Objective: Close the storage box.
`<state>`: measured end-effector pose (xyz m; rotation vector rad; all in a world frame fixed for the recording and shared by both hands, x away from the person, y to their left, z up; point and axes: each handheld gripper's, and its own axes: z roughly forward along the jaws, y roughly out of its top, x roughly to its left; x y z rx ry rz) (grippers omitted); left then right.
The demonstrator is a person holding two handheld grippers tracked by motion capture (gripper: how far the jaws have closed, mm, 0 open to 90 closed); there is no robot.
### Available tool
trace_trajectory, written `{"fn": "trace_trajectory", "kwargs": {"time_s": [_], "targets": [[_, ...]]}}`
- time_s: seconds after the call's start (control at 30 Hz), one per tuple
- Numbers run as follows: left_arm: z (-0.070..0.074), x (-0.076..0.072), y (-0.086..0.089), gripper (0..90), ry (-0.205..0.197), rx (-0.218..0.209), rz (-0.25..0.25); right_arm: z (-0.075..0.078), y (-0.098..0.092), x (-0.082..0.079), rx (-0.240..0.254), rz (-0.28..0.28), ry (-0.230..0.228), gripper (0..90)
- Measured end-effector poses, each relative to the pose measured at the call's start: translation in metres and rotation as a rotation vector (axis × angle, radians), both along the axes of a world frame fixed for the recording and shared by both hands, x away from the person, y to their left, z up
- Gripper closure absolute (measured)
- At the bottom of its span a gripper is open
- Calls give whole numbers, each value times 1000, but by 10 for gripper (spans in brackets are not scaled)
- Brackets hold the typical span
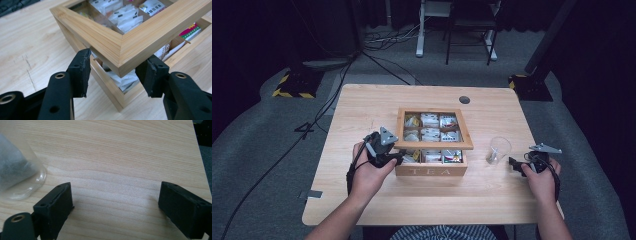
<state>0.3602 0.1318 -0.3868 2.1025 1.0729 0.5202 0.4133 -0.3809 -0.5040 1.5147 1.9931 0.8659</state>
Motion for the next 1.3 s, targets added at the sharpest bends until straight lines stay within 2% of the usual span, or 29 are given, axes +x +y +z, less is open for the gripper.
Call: {"fn": "trace_trajectory", "kwargs": {"time_s": [0.17, 0.2, 0.23, 0.5, 0.63, 1.3], "targets": [[-1, 0, 0, 476, 24, -1, 2, 0, 0, 0, -1, 3, 1, 123], [-1, 0, 1, 486, 37, -2, -7, 0, 0, 1, -1, 4, 1, 122], [-2, 0, 2, 535, 43, -12, -9, 0, 0, 1, -2, 4, 0, 122], [-4, 1, 1, 535, 56, -17, -17, 0, 0, 1, -2, 7, -1, 121], [-7, 2, 1, 533, 82, -10, -32, 0, 0, 1, -3, 7, -1, 121], [-17, -1, 0, 518, 146, 17, -51, 0, 5, 5, -1, 20, 3, 113]]}}
